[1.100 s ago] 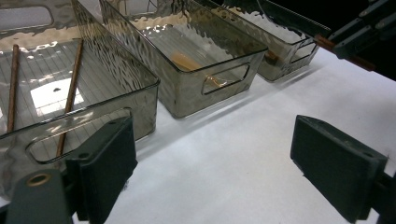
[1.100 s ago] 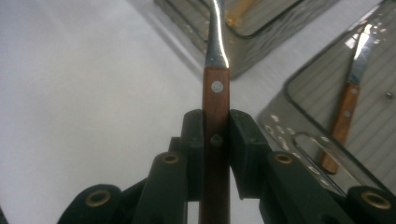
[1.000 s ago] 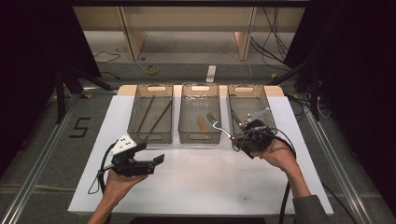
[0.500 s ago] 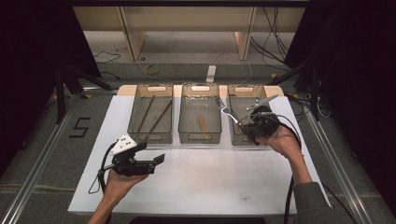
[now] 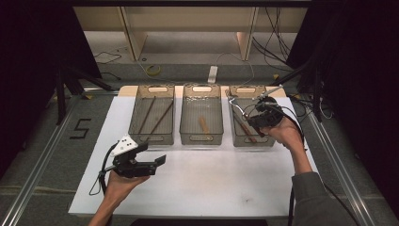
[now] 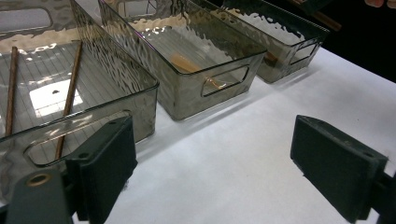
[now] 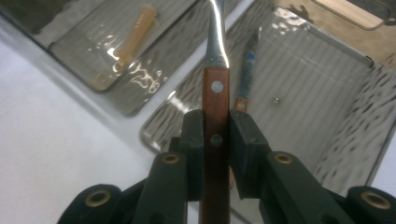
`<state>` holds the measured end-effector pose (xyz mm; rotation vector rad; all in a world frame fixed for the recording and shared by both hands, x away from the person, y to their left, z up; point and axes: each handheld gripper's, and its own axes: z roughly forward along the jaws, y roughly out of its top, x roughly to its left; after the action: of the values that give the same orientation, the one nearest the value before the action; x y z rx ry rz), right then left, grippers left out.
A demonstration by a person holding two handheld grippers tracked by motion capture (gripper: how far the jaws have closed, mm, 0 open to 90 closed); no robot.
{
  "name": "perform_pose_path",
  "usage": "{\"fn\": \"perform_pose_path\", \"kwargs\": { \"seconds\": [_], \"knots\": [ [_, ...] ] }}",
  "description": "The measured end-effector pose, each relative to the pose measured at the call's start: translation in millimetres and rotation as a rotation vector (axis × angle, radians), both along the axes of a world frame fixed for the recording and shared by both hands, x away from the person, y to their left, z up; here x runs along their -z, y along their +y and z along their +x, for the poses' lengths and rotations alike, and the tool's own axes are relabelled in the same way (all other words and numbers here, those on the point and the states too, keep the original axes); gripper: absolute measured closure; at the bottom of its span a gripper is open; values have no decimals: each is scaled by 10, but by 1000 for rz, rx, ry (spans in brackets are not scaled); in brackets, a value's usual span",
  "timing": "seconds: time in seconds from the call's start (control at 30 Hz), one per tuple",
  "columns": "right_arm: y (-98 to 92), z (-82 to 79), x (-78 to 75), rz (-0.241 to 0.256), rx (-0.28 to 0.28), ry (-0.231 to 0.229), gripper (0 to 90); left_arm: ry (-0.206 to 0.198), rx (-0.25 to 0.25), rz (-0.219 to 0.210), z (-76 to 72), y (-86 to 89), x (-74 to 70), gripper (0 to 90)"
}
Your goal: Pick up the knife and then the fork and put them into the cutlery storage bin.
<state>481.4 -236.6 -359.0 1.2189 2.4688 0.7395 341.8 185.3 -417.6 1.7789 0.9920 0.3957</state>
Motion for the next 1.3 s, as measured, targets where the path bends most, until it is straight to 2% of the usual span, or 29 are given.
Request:
{"fn": "perform_pose_path", "kwargs": {
  "seconds": [0.33, 0.87, 1.3],
  "knots": [
    [-62, 174, 34, -8, 55, 9, 771, 1, 2, 1, 2, 0, -1, 136],
    [-148, 374, 182, -13, 143, 40, 771, 1, 2, 3, 5, -1, 0, 136],
    [-123, 454, 285, -25, 168, 72, 771, 0, 2, 3, 2, -1, -2, 136]
  ]
}}
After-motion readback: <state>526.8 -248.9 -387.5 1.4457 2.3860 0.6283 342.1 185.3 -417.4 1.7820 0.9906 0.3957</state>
